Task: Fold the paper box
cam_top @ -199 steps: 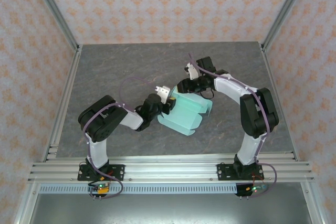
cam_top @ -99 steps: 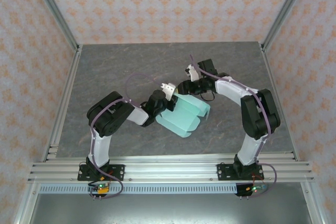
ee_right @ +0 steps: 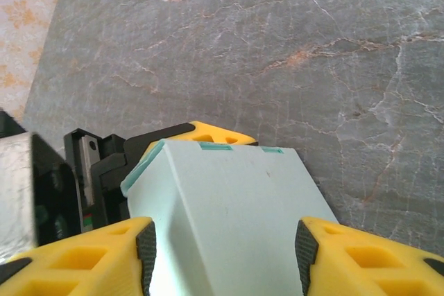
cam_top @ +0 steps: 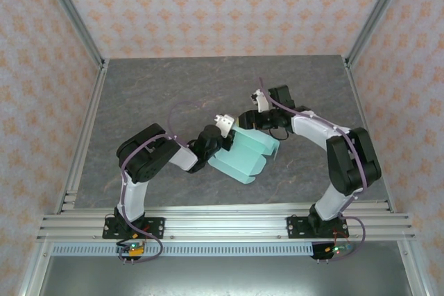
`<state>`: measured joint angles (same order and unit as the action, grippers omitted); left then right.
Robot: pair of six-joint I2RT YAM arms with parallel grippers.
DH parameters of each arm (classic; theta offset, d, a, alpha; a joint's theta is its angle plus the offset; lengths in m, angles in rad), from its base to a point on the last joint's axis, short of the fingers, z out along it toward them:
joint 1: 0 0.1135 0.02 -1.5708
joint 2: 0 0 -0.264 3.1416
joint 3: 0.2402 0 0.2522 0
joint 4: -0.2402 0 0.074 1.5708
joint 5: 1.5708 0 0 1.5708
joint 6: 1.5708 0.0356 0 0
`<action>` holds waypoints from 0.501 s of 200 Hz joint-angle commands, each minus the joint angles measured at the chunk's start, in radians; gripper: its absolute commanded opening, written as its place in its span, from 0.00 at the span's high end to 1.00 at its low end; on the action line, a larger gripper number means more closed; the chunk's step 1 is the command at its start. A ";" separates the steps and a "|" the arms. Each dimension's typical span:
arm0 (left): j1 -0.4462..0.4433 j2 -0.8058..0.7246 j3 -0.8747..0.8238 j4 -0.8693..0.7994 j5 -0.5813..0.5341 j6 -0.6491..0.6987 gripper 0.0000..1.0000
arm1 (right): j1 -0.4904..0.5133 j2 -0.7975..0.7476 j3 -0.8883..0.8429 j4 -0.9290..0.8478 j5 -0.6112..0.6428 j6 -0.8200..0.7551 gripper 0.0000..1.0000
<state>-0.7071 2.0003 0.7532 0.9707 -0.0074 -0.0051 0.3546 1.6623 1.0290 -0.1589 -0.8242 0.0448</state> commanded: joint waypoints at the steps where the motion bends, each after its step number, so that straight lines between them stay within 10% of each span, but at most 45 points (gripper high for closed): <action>1: 0.003 -0.031 -0.038 -0.007 -0.057 0.030 1.00 | -0.002 -0.021 -0.031 0.000 -0.012 0.014 0.45; 63: -0.004 -0.074 -0.089 0.041 -0.058 0.027 0.65 | 0.036 0.013 -0.086 0.014 0.104 0.121 0.51; 100: -0.004 -0.117 -0.136 0.073 -0.098 0.014 0.79 | 0.035 0.018 -0.059 -0.035 0.087 0.116 0.54</action>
<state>-0.7071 1.9308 0.6418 0.9791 -0.0444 0.0040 0.3817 1.6585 0.9798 -0.1040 -0.7979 0.1501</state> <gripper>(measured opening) 0.305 0.469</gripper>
